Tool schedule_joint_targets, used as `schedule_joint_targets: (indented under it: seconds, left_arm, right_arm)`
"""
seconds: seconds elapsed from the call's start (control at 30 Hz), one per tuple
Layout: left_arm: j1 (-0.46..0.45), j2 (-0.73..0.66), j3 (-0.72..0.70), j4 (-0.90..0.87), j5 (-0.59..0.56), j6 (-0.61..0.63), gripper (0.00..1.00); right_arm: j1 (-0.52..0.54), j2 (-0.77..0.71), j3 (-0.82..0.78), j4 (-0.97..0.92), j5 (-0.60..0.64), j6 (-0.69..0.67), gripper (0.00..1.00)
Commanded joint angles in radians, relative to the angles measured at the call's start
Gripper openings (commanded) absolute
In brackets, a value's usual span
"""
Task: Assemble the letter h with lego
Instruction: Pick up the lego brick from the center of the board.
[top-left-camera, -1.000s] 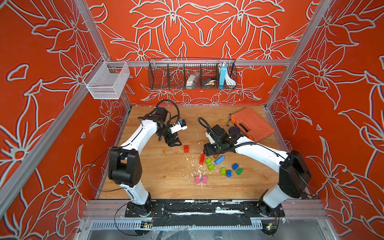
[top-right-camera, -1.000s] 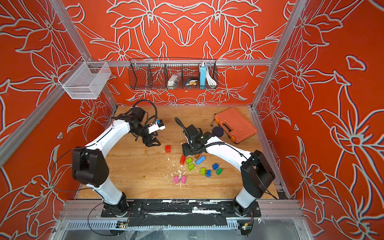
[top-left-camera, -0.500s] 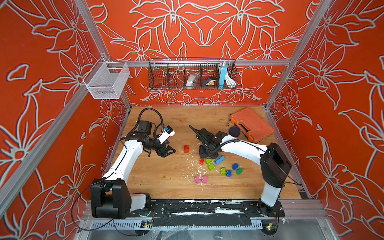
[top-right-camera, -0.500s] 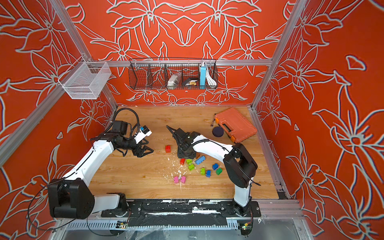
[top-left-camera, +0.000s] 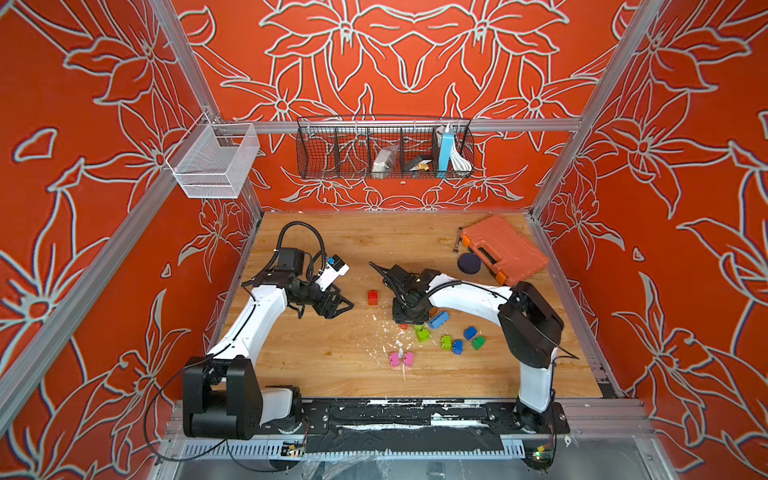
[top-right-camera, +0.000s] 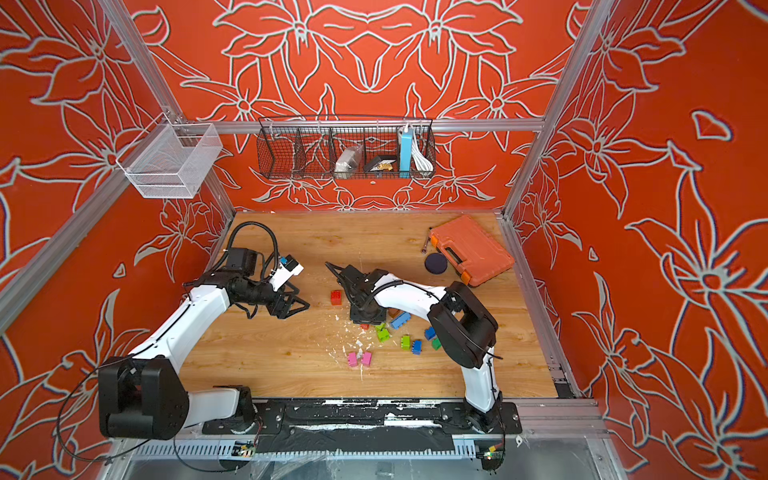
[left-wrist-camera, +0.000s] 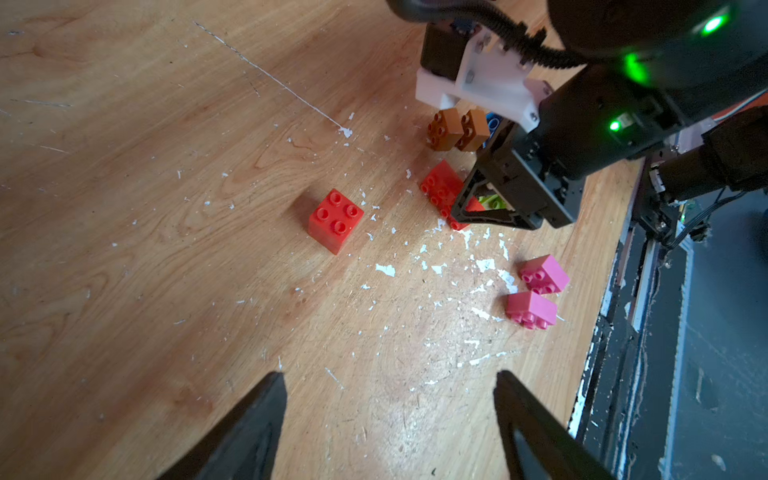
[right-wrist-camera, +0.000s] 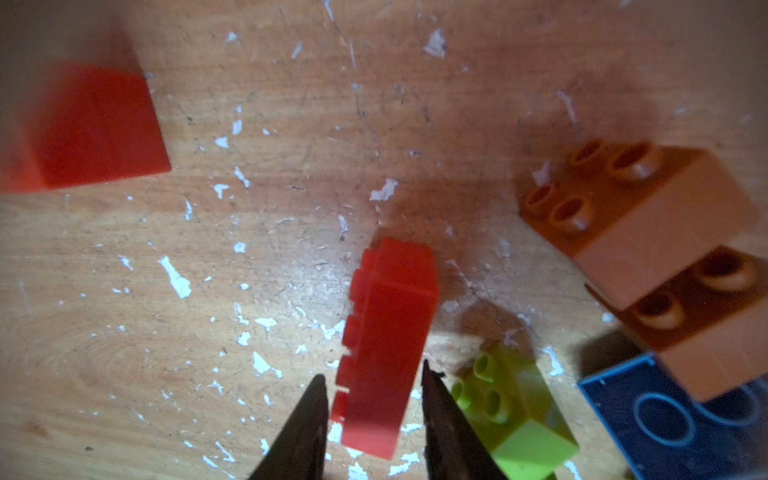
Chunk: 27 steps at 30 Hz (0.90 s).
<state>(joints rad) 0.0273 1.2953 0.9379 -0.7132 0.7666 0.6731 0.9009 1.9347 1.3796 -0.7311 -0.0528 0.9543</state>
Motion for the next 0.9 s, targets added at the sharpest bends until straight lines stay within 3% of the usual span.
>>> schedule_joint_targets:
  seconds: [0.0, 0.13, 0.23, 0.43, 0.53, 0.7, 0.77, 0.87]
  left_arm:
    - [0.006, -0.024, 0.002, -0.006, 0.056, 0.008, 0.79]
    - [0.006, -0.018, 0.005, -0.017, 0.113, 0.015, 0.81]
    - [0.007, -0.020, 0.033, -0.073, 0.174, 0.049, 0.83]
    - [0.007, -0.021, 0.084, -0.208, 0.315, 0.296, 0.89]
    - [-0.005, -0.010, 0.118, -0.337, 0.374, 0.533, 0.97]
    - [-0.070, -0.005, 0.127, -0.509, 0.342, 0.999, 0.98]
    - [-0.092, 0.010, 0.125, -0.480, 0.337, 1.038, 0.99]
    - [-0.178, 0.042, 0.138, -0.429, 0.218, 1.037, 0.98]
  right_arm:
    - [0.007, 0.023, 0.021, -0.014, 0.047, 0.003, 0.30]
    - [0.007, 0.032, 0.026, -0.020, 0.055, -0.022, 0.25]
    - [0.007, 0.011, 0.025, 0.003, 0.019, -0.079, 0.15]
    - [0.000, -0.111, -0.013, 0.088, -0.090, -0.297, 0.10]
    - [-0.035, -0.162, -0.035, 0.122, -0.259, -0.352, 0.10]
    - [-0.102, -0.189, -0.061, 0.168, -0.617, -0.384, 0.10]
    - [-0.107, -0.192, -0.061, 0.187, -0.731, -0.400, 0.11]
    - [-0.108, -0.192, -0.063, 0.204, -0.860, -0.394, 0.11]
